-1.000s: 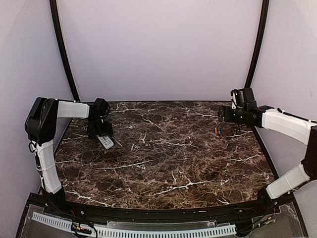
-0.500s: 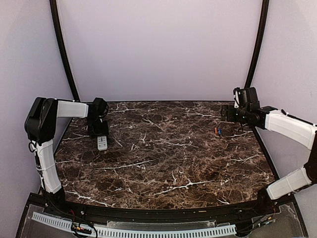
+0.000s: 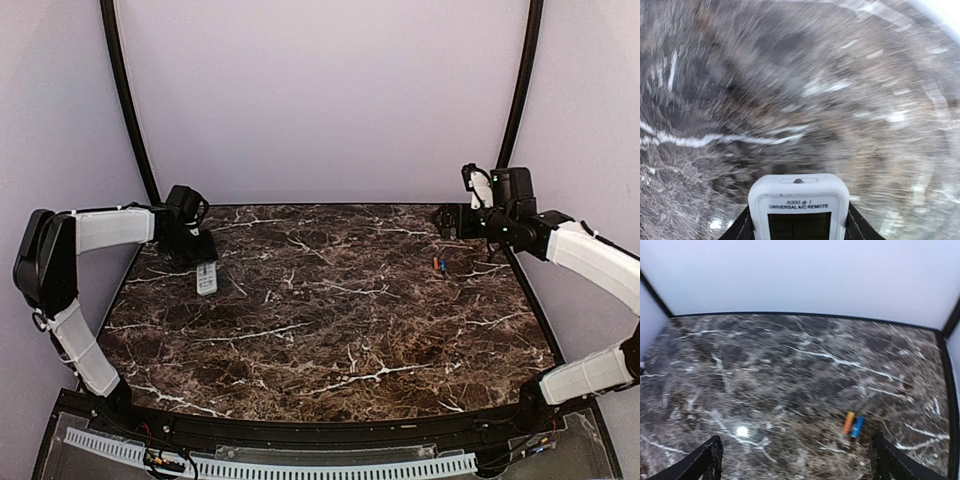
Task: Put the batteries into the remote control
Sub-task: Pick up the remote control from the center of the board, then pass from the left arm to the right
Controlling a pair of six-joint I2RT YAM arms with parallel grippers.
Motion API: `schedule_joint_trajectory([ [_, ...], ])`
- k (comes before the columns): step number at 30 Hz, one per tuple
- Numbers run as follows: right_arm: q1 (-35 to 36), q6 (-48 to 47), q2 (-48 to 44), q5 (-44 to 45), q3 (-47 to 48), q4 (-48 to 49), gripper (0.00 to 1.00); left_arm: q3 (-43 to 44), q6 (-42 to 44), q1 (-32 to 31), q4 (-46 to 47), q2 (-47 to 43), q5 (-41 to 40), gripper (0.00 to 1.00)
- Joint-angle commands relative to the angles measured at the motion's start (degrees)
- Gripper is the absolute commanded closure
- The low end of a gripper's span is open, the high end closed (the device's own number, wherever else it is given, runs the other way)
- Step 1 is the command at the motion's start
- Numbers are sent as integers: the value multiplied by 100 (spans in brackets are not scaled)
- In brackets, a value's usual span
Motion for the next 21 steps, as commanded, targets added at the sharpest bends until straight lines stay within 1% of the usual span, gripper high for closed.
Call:
schedule_joint_trajectory([
  [1, 284, -407, -502, -2695, 447, 641, 1, -392, 414, -593, 1850, -1869, 699, 100],
  [2, 460, -405, -550, -3139, 521, 796, 2, -561, 526, -718, 2457, -2074, 753, 100],
  [3, 628, -388, -573, -3486, 618, 957, 1, -643, 768, -945, 2732, -2494, 880, 100],
  [4, 843, -377, -563, -3729, 722, 1122, 1, -788, 874, -1056, 3264, -2690, 988, 100],
  [6, 1282, -362, -462, -4023, 979, 1427, 1, -874, 1091, -1361, 3789, -3132, 1321, 100],
  [9, 1884, -289, -94, -4345, 1388, 1902, 2, -845, 1388, -1836, 4181, -3547, 1956, 100],
  [10, 2058, -259, 157, -4421, 1569, 1957, 1, -874, 1435, -1928, 4400, -3603, 2062, 100],
  [12, 2370, -227, 567, -4565, 2013, 1963, 1, -955, 1476, -2237, 4773, -3742, 2362, 100],
  [15, 2783, -303, 1144, -4727, 2577, 1843, 1, -991, 1584, -2504, 5088, -3834, 2794, 100],
  [18, 3137, -452, 1579, -4803, 2964, 1836, 1, -985, 1765, -2832, 5330, -3792, 2984, 100],
  [21, 3463, -618, 1880, -4797, 3239, 1808, 1, -1010, 1785, -2941, 5554, -3751, 3103, 100],
])
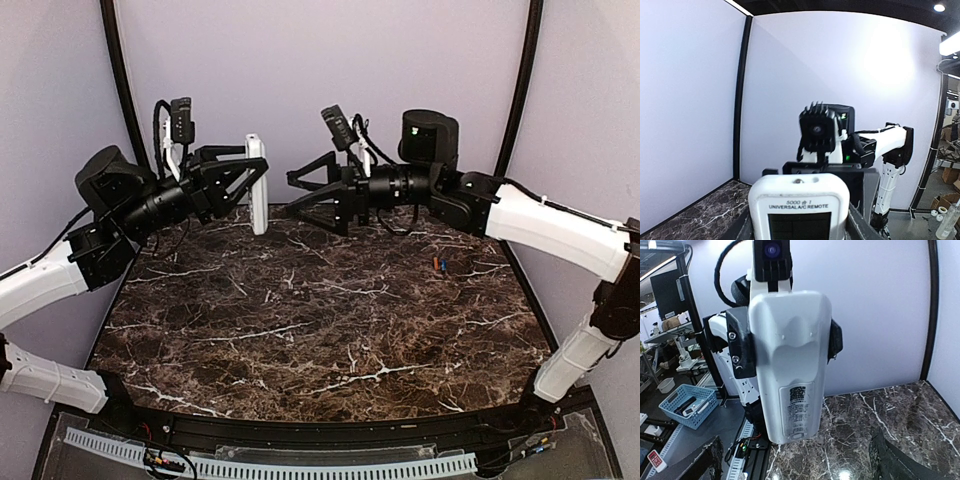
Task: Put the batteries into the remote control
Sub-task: Pass from the left arm to the right, then place the remote control at the center of the board.
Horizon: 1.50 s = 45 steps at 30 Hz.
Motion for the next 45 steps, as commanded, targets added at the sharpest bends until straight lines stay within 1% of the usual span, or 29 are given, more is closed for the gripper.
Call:
schedule_joint_trajectory([
  [1, 470, -268, 276, -254, 393, 92, 1, -77, 243, -175, 666, 35, 489, 100],
  [4, 648, -398, 529, -111, 593, 78, 1, -64, 246, -237, 737, 123, 599, 100],
  [6, 663, -350, 689, -179, 706, 105, 2, -69, 235, -274, 792, 181, 658, 100],
  [9, 672, -278, 827, -254, 755, 201, 8, -96, 198, -297, 916, 200, 697, 100],
  [11, 666, -261, 885, -278, 747, 284, 15, -97, 198, -315, 962, 187, 730, 100],
  [14, 666, -277, 964, -368, 788, 314, 28, -116, 168, -335, 1022, 196, 767, 100],
  [16, 672, -326, 975, -370, 787, 284, 40, -160, 128, -340, 1109, 175, 766, 100],
  [22, 669, -511, 810, -331, 668, 209, 81, -264, 130, -349, 1179, 107, 752, 100],
  [23, 672, -593, 760, -243, 661, 114, 84, -286, 131, -345, 1167, 105, 730, 100],
  [24, 669, -681, 697, -121, 653, -8, 86, -302, 132, -348, 1150, 74, 678, 100],
  [25, 673, -779, 632, 48, 632, -130, 88, -324, 140, -344, 1087, 16, 631, 90],
  [26, 671, -983, 557, 325, 611, -312, 89, -334, 171, -347, 1031, -33, 460, 76],
  [27, 673, -1101, 487, 589, 588, -563, 89, -368, 200, -346, 877, -147, 325, 44],
  [28, 671, -1246, 410, 907, 567, -785, 90, -407, 303, -348, 799, -211, 69, 31],
  [29, 678, -1407, 358, 1230, 563, -1049, 91, -419, 458, -349, 573, -363, -162, 11],
  [30, 680, -1575, 315, 1632, 575, -1317, 93, -415, 532, -349, 418, -429, -267, 6],
  [31, 685, -1773, 292, 2051, 594, -1636, 94, -388, 687, -347, 62, -569, -463, 2],
  [32, 697, -1982, 288, 2464, 601, -1951, 95, -320, 752, -348, -158, -633, -576, 2],
  [34, 731, -2415, 355, 3303, 614, -2603, 96, -249, 856, -349, -888, -822, -906, 1],
  [36, 788, -2783, 569, 3998, 644, -3316, 95, -234, 884, -347, -1278, -1026, -1248, 1],
  [38, 837, -3025, 861, 4489, 687, -4064, 94, -226, 864, -348, -1576, -1272, -1602, 1],
  [39, 874, -3095, 1055, 4635, 700, -4450, 94, -214, 858, -344, -1672, -1314, -1834, 1],
  [42, 1023, -3202, 1655, 4890, 685, -5384, 95, -128, 904, -349, -2126, -1441, -2144, 1],
  [45, 1193, -3239, 2183, 4967, 581, -5807, 96, -47, 988, -349, -2393, -1465, -2359, 1],
])
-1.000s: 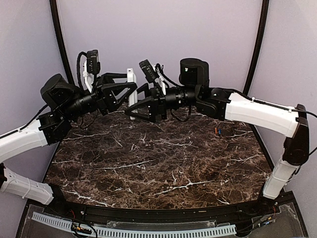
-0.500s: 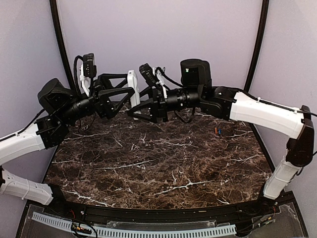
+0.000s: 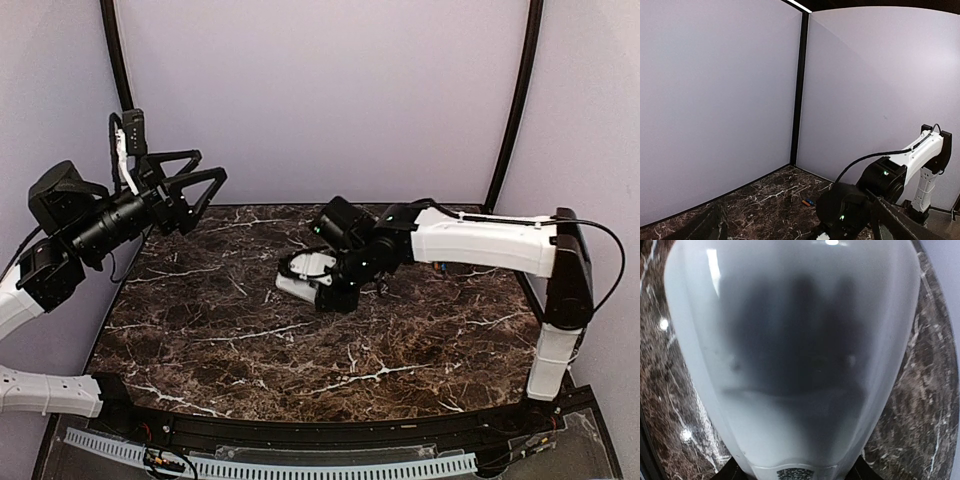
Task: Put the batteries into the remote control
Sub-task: Place the remote control at the center of the board.
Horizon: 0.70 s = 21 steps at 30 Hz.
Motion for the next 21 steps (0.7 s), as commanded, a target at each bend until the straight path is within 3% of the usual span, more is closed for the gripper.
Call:
schedule_joint_trajectory([
  [1, 313, -334, 727, 665, -153, -1434, 96, 192, 195, -19, -818, -51, -640, 1],
  [8, 447, -461, 1544, 622, -8, -1722, 91, 236, 260, -19, -1181, 47, -735, 1],
  [12, 506, -561, 1785, 676, 32, -1852, 79, 222, 308, -14, -1271, 63, -707, 1],
  [15, 524, -564, 1916, 601, 47, -1943, 56, 204, 368, -17, -1285, 58, -707, 1],
  [17, 526, -489, 1995, 467, 172, -1995, 48, 198, 428, -17, -1311, 68, -700, 1],
  [18, 537, -477, 2018, 438, 226, -2017, 37, 209, 447, -16, -1347, 89, -696, 1],
  [20, 557, -459, 2021, 490, 276, -2005, 29, 247, 501, -14, -1433, 133, -693, 1],
  [21, 563, -463, 2005, 554, 278, -1984, 8, 282, 529, -17, -1465, 143, -682, 1],
])
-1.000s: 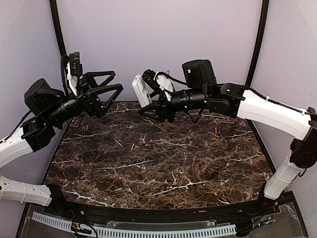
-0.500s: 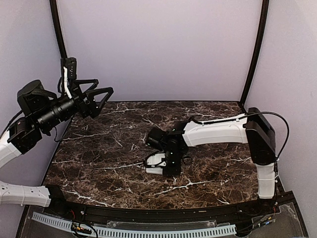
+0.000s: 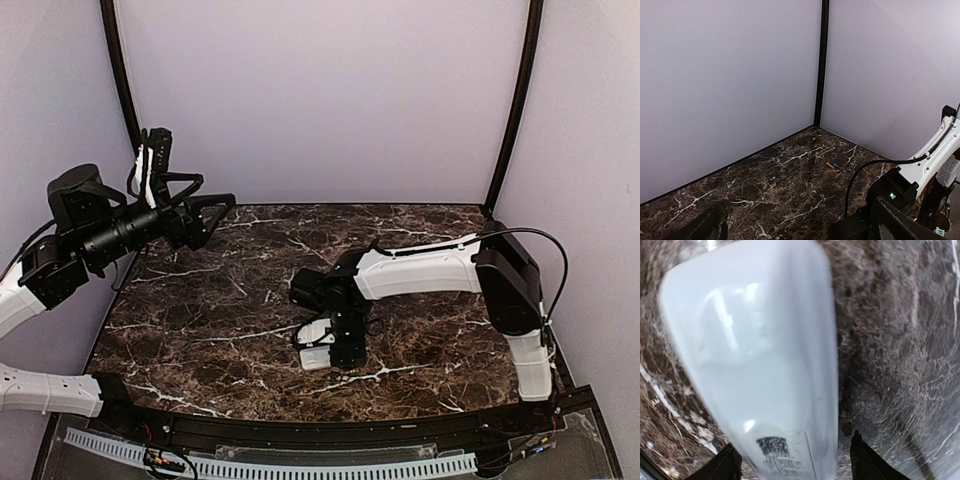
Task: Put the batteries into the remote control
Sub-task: Place the remote control at the center of the board, then move the remote control to the center of the board.
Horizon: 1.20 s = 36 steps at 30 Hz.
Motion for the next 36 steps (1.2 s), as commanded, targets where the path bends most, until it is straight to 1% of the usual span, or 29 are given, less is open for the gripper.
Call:
schedule_joint_trajectory([
  [1, 107, 16, 155, 61, 108, -110, 2, 199, 216, -16, -276, 68, -5, 1],
  [4, 111, 60, 15, 133, 108, -70, 1, 222, 353, -21, -393, 86, -15, 1],
  [7, 118, 249, -293, 241, 116, 12, 1, 302, 536, -17, -762, 167, -297, 1],
  [10, 112, 602, -1016, 301, -38, 340, 1, 444, 789, -20, -1239, 303, -471, 1],
  [13, 71, 1119, -1869, 391, -501, 866, 1, 582, 990, -21, -2029, 595, -501, 3],
  [14, 18, 1325, -2180, 316, -710, 1041, 1, 628, 1031, -17, -2324, 655, -486, 7],
  [16, -166, 1878, -2783, 24, -1184, 1434, 1, 628, 1120, -30, -2711, 824, -474, 11],
  [17, -338, 2192, -3095, -264, -1443, 1634, 1, 615, 1150, -48, -2816, 844, -477, 12],
  [19, -586, 3016, -3725, -583, -2054, 2067, 1, 531, 1166, -74, -3043, 875, -520, 15],
  [20, -684, 3440, -4017, -739, -2526, 2270, 2, 475, 1172, -96, -3158, 902, -557, 18],
  [21, -745, 3832, -4354, -857, -2770, 2487, 2, 445, 1180, -137, -3215, 923, -645, 19],
  [22, -781, 4284, -4652, -886, -3254, 2663, 4, 436, 1183, -180, -3306, 978, -690, 21],
  [25, -817, 5102, -5378, -840, -4058, 2961, 13, 459, 1207, -227, -3362, 1161, -719, 22],
  [27, -858, 5443, -5680, -930, -4391, 3215, 20, 473, 1219, -372, -3343, 1396, -639, 23],
  [28, -877, 5545, -5749, -1014, -4494, 3305, 23, 459, 1225, -573, -3299, 1584, -621, 22],
  [29, -887, 5640, -5764, -1037, -4562, 3416, 26, 336, 1284, -692, -3246, 1668, -602, 20],
  [30, -904, 5756, -5732, -1006, -4560, 3436, 29, 228, 1340, -991, -3057, 1814, -612, 19],
  [32, -933, 5954, -5512, -946, -4456, 3355, 34, -305, 1632, -1365, -2617, 2038, -595, 15],
  [33, -935, 5999, -5404, -956, -4401, 3335, 35, -418, 1681, -1440, -2296, 2212, -538, 12],
  [36, -934, 6280, -5170, -985, -4406, 3415, 37, -589, 1828, -1522, -1821, 2692, -15, 7],
])
